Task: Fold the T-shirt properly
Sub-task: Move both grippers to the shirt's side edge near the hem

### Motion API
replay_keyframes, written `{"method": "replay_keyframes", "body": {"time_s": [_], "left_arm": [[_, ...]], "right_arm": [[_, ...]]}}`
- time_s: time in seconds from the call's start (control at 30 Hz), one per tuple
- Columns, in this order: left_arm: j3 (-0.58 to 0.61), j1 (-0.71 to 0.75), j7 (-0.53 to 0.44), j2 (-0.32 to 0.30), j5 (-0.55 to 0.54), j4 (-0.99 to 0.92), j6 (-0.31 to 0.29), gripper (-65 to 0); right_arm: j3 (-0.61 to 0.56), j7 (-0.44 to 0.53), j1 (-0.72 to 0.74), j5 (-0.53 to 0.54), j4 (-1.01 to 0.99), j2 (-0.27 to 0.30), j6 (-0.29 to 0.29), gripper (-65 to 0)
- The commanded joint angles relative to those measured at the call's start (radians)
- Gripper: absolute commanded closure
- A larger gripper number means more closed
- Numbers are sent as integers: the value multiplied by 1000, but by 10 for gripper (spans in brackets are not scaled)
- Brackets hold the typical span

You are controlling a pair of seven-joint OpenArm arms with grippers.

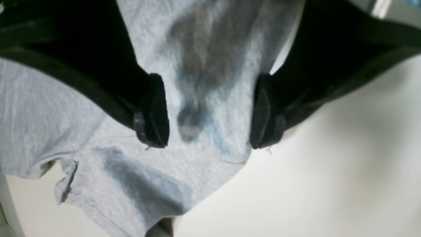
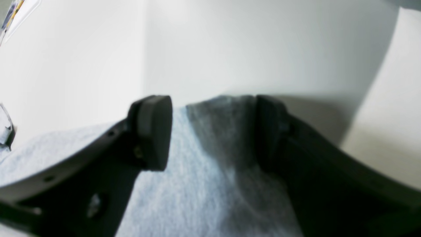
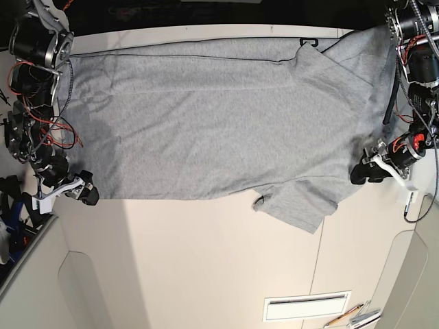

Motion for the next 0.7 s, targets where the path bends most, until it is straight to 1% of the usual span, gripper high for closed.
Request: {"method": "replay_keyframes", "body": {"time_s": [0.0, 0.1, 0.2, 0.23, 0.27, 0.33, 0.43, 0.47, 0.57, 0.67], "left_arm": [[6, -16, 11, -14, 0, 12, -5, -425], [12, -16, 12, -14, 0, 12, -5, -409], [12, -16, 12, -14, 0, 12, -5, -321], [12, -16, 12, -14, -2, 12, -5, -284], [12, -16, 12, -14, -5, 12, -5, -246], [12, -16, 12, -14, -7, 12, -5, -171], [12, -17, 11, -14, -7, 12, -5, -81], [12, -17, 11, -14, -7, 12, -5, -55], [11, -24, 9, -17, -13, 12, -5, -6], [11, -44, 11, -20, -22, 12, -5, 0]], "right_arm": [[0, -48, 7, -18, 6, 6, -4, -381], [0, -61, 7, -18, 6, 6, -4, -379], [0, -74, 7, -17, 6, 6, -4, -370], [0, -74, 7, -17, 6, 6, -4, -343], [0, -74, 7, -17, 6, 6, -4, -299], [0, -73, 7, -18, 6, 6, -4, -191], [0, -70, 7, -18, 6, 6, -4, -25], [0, -70, 7, -18, 6, 6, -4, 0], [0, -70, 7, -18, 6, 8, -4, 0], [0, -69, 8, -18, 8, 11, -4, 0]]}}
